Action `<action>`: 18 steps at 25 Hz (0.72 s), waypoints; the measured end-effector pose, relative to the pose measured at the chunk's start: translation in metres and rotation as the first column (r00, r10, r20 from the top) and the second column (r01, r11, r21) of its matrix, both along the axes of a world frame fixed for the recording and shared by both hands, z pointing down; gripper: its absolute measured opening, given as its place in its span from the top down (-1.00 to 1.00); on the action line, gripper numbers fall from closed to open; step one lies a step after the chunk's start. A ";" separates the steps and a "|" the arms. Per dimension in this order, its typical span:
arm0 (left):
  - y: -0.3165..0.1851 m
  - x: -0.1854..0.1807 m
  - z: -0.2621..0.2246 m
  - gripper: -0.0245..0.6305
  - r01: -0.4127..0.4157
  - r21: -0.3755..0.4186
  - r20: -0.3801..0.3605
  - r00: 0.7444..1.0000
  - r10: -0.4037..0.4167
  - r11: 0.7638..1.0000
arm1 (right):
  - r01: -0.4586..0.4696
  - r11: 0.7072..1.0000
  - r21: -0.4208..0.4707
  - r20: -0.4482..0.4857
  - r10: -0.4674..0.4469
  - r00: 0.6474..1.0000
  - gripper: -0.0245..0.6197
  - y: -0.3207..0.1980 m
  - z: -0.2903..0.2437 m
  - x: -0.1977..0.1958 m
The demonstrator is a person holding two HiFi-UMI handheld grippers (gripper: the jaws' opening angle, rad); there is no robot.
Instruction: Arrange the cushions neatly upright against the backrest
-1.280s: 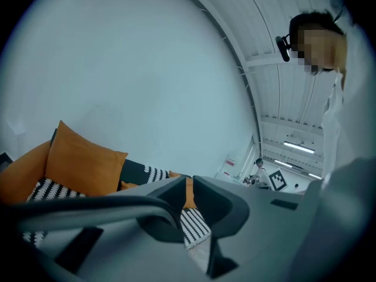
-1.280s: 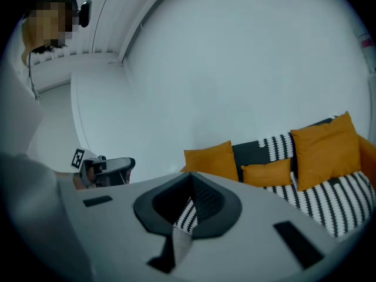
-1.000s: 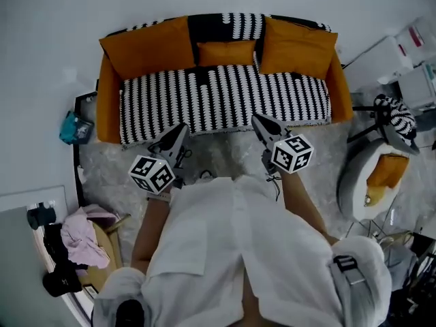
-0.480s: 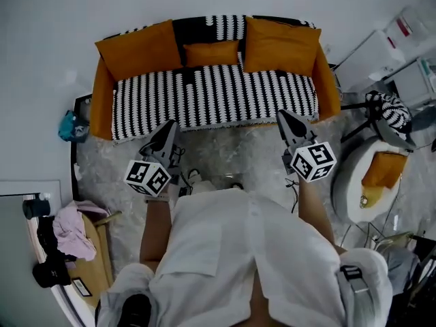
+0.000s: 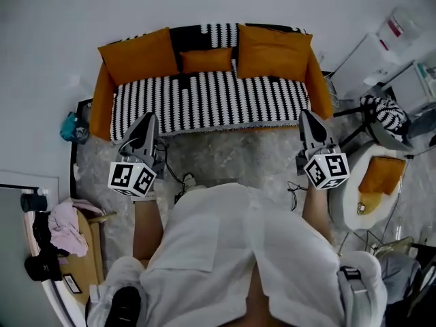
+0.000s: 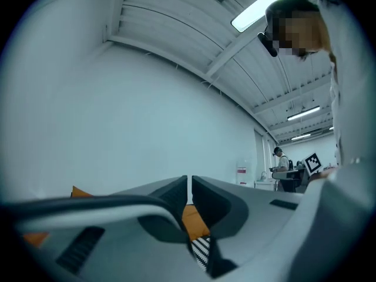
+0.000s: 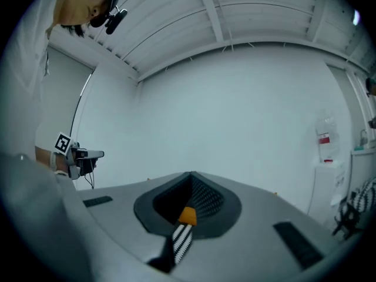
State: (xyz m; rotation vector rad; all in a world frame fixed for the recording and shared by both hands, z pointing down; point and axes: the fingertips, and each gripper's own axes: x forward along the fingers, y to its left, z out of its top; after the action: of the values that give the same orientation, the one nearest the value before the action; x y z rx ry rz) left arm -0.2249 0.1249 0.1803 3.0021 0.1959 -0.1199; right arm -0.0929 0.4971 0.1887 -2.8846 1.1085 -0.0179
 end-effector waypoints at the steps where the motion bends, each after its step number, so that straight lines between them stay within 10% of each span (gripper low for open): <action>1: 0.007 -0.002 -0.003 0.83 0.001 0.003 -0.004 1.000 -0.001 1.000 | -0.001 1.000 0.003 -0.009 0.001 1.000 0.90 0.008 -0.002 -0.001; 18: -0.001 -0.019 -0.001 0.83 0.051 -0.010 0.019 0.999 -0.051 0.999 | 0.019 1.000 0.004 -0.025 -0.019 1.000 0.90 0.005 -0.004 0.007</action>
State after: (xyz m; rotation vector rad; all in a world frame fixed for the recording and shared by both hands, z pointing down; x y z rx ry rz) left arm -0.2437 0.1240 0.1790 2.9971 0.1169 -0.0978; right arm -0.0856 0.5023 0.1850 -2.8779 1.1387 0.0200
